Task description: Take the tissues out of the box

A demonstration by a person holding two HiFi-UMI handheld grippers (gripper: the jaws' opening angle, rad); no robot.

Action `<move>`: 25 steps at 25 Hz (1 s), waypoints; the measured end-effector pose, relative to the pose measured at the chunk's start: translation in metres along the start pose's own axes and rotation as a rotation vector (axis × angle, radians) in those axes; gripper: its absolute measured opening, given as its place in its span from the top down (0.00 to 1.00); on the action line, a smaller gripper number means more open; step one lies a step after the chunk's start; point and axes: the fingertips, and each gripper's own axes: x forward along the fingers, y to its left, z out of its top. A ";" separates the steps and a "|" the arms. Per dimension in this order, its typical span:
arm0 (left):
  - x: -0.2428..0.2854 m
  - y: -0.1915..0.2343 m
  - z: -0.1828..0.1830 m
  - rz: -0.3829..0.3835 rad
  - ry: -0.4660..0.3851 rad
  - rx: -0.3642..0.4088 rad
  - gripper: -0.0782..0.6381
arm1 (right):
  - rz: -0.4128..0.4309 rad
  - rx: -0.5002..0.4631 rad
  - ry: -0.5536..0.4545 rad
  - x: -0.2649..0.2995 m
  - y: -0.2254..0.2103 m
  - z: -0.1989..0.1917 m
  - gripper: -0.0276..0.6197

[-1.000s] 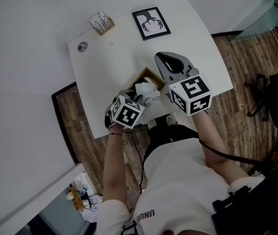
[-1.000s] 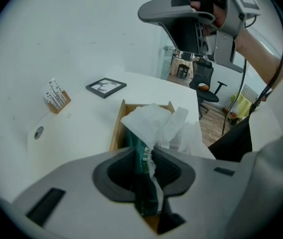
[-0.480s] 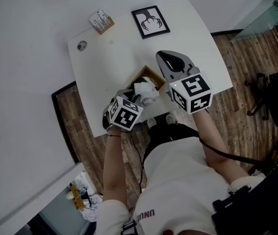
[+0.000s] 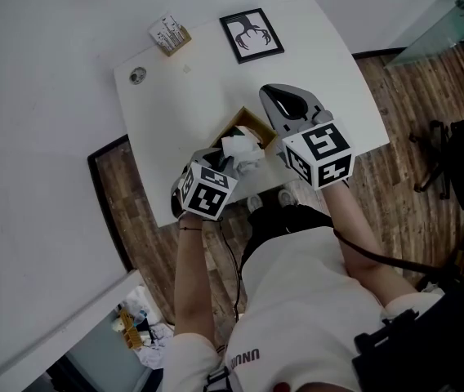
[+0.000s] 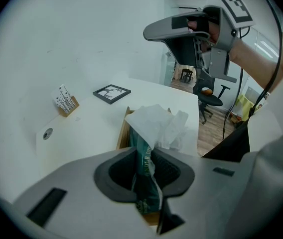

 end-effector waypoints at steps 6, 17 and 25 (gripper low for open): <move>-0.005 0.002 0.007 0.012 -0.035 0.006 0.78 | 0.007 0.005 0.008 0.002 0.001 -0.002 0.92; -0.016 0.003 0.014 0.015 -0.073 -0.001 0.78 | -0.003 0.019 -0.004 0.000 -0.003 0.001 0.92; -0.023 0.003 0.021 0.032 -0.116 0.009 0.78 | -0.016 0.020 0.016 0.000 -0.005 -0.004 0.93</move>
